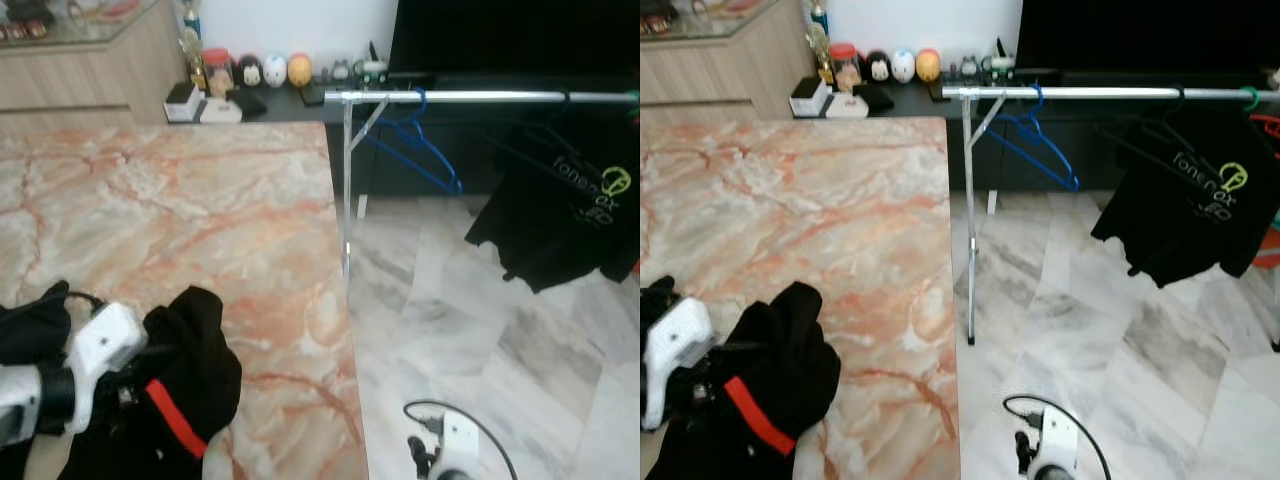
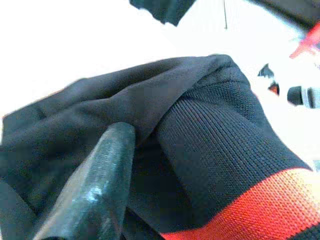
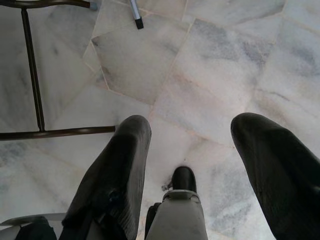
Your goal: Hang hanger
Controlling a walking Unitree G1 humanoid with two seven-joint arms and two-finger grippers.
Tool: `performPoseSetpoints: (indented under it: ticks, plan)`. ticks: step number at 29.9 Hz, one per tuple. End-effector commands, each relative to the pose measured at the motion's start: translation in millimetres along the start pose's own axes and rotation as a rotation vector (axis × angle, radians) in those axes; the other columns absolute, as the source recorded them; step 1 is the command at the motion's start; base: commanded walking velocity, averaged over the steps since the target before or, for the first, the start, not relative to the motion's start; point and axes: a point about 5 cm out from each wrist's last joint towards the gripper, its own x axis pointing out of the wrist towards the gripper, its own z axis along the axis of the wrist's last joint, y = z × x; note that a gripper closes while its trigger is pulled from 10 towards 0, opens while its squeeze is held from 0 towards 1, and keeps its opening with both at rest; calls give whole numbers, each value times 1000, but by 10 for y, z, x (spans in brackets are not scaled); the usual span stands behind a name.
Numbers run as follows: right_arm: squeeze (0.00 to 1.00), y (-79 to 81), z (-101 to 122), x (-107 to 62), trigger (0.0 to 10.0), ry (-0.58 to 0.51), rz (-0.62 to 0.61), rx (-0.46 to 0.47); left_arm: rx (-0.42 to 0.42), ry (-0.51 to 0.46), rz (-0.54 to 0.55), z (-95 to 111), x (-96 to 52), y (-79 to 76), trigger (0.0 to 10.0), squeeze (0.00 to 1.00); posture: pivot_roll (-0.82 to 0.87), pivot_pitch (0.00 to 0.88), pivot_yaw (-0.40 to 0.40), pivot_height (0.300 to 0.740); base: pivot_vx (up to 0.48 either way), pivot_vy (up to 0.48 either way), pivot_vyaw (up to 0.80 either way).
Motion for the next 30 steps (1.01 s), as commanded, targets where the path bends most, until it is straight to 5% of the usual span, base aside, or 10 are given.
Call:
performPoseSetpoints:
  ticks: [1, 5, 11, 15, 22, 27, 30]
  plan:
    - [0, -1, 0, 0, 10000, -1, -7, 11, -39, -116, 38, 64, -14, 40, 10000, 0, 111, 32, 6, 740, 0, 0, 0]
    - [0, -3, 3, 0, 10000, -2, -5, 10, -117, -251, 149, 44, 141, 105, 10000, 0, 107, 27, 4, 740, 0, 0, 0]
    - [0, -5, 1, 0, 10000, -1, -7, 6, -148, -235, 215, -55, 555, 32, 10000, 0, 100, 22, 5, 740, 0, 0, 0]
    - [0, -2, -2, -1, 10000, -2, -10, 11, -196, -129, 229, -193, 852, -60, 10000, 0, 96, 26, 8, 740, 0, 0, 0]
    - [0, 4, -4, -1, 10000, 0, -11, 11, -198, -16, 375, -305, 996, 37, 10000, 0, 97, 35, 10, 740, 0, 0, 0]
    - [0, 18, -3, 0, 10000, -2, -9, 16, -91, -15, 67, -215, 935, -182, 10000, 0, 98, 40, 14, 740, 0, 0, 0]
    - [0, 18, -2, 0, 10000, -3, -9, 18, -81, -34, 20, -160, 860, -183, 10000, 0, 102, 41, 13, 740, 0, 0, 0]
